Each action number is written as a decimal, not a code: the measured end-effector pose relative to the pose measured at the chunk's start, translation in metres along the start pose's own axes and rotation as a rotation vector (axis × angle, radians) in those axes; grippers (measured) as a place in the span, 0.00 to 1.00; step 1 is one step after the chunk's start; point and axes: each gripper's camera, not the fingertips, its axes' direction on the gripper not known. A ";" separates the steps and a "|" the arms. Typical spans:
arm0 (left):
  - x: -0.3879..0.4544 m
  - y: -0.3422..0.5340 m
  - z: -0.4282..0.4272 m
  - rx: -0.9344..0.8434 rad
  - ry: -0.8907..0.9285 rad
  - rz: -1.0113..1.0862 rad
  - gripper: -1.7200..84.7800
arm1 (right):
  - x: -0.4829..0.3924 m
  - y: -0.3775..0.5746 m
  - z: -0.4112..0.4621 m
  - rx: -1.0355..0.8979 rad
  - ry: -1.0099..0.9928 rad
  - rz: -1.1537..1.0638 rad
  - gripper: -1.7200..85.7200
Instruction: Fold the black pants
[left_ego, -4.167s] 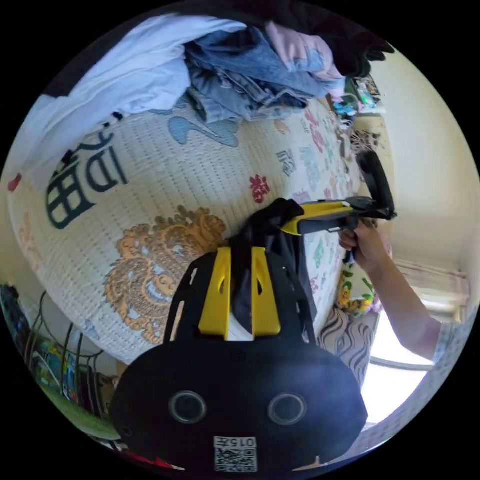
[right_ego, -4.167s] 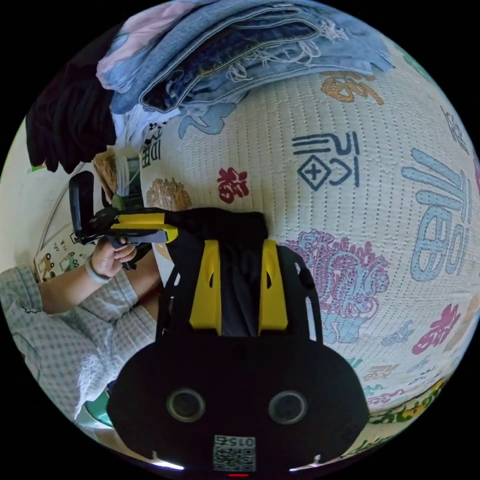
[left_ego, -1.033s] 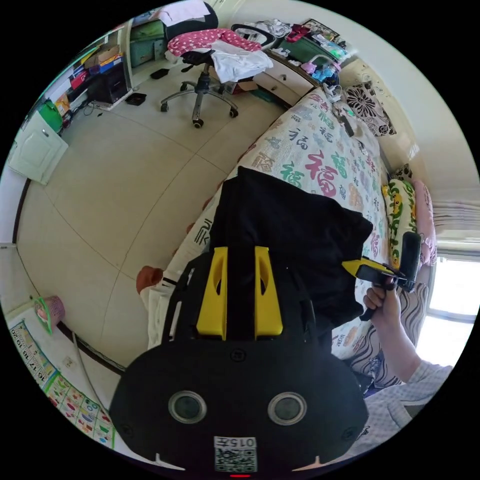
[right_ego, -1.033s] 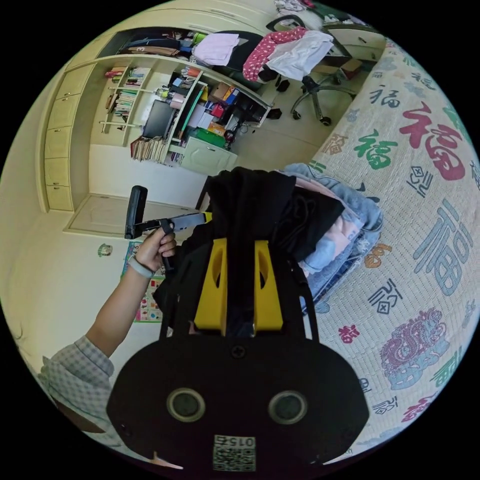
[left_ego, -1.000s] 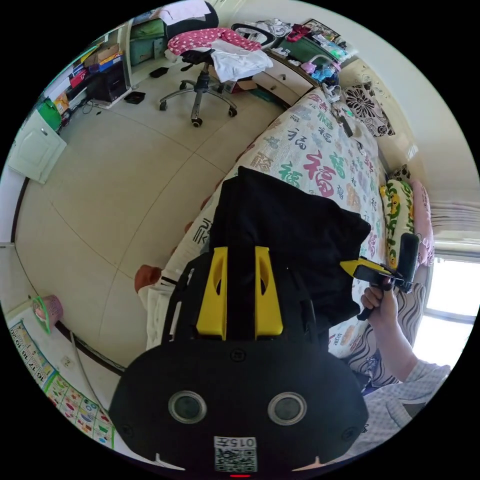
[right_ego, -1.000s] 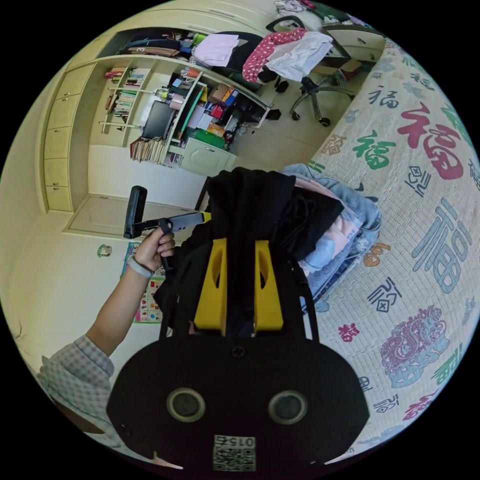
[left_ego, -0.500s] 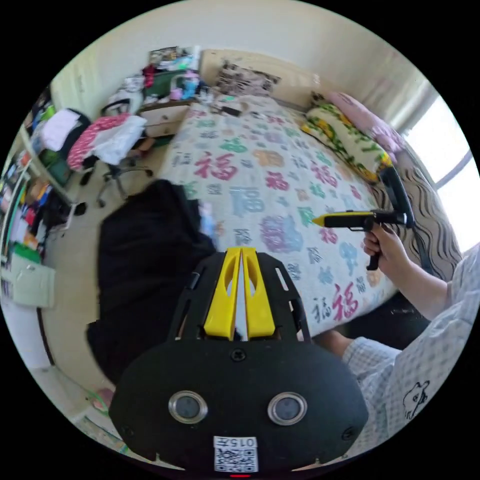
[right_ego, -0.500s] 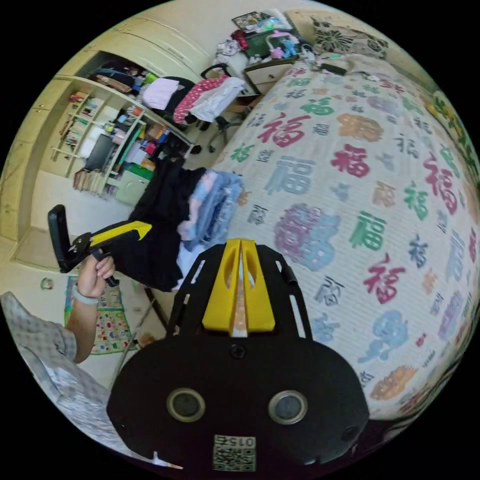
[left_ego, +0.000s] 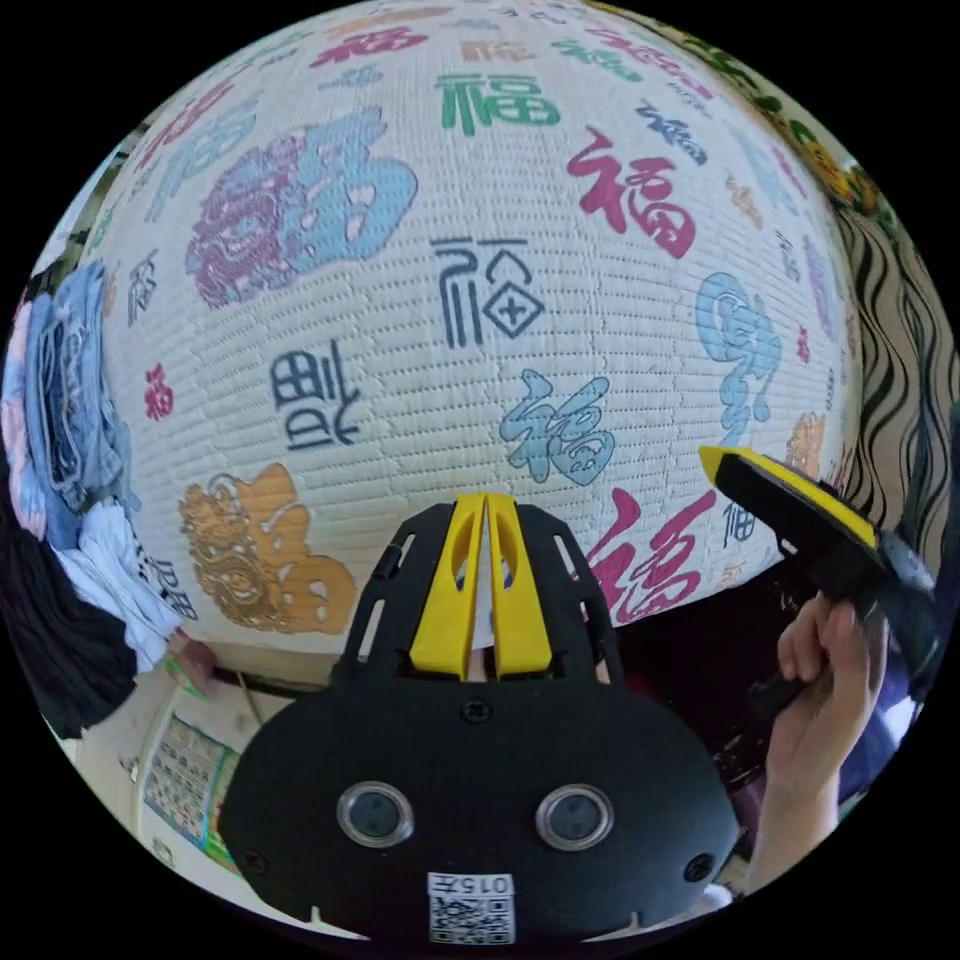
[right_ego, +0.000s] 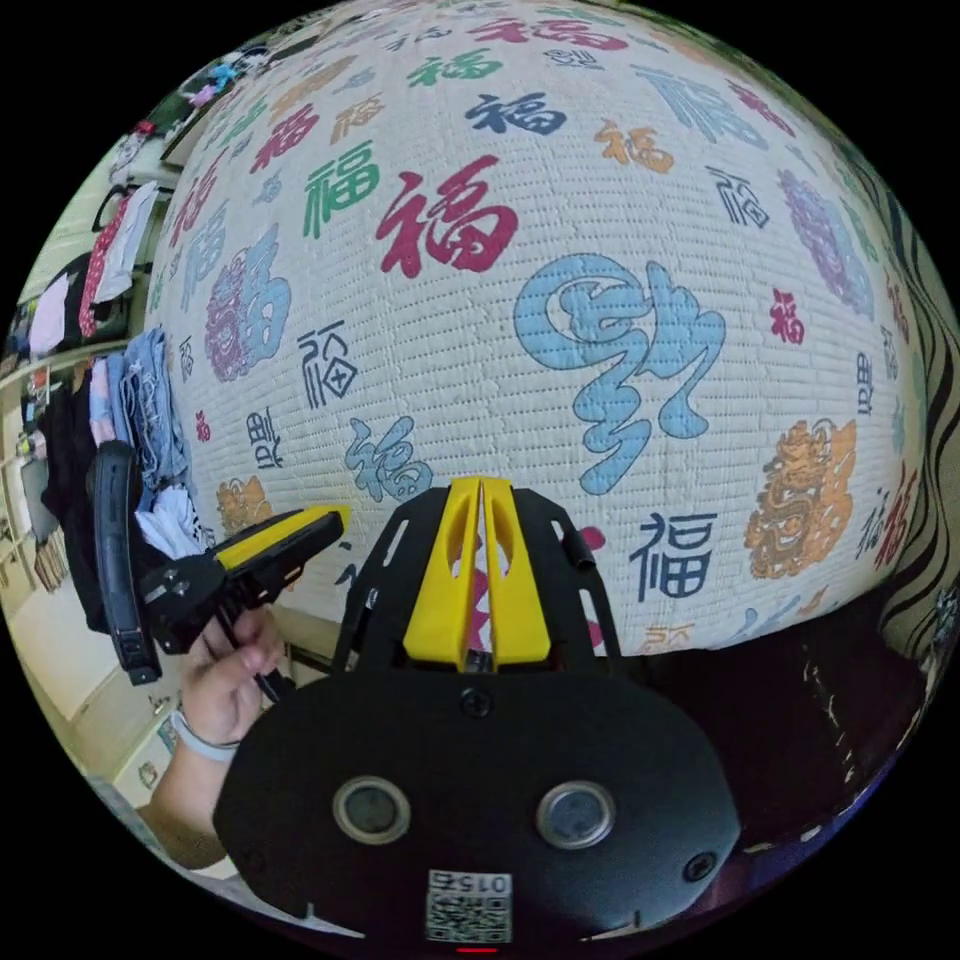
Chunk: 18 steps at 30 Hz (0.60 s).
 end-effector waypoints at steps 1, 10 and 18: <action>0.009 -0.008 0.012 -0.022 0.033 -0.048 0.01 | 0.004 -0.004 0.006 -0.017 0.010 0.038 0.01; 0.063 -0.044 0.054 -0.015 0.052 -0.167 0.02 | -0.010 -0.022 0.048 -0.083 0.222 0.078 0.01; 0.112 -0.072 0.093 -0.082 -0.017 -0.165 0.02 | -0.017 -0.033 0.064 -0.049 0.209 0.016 0.01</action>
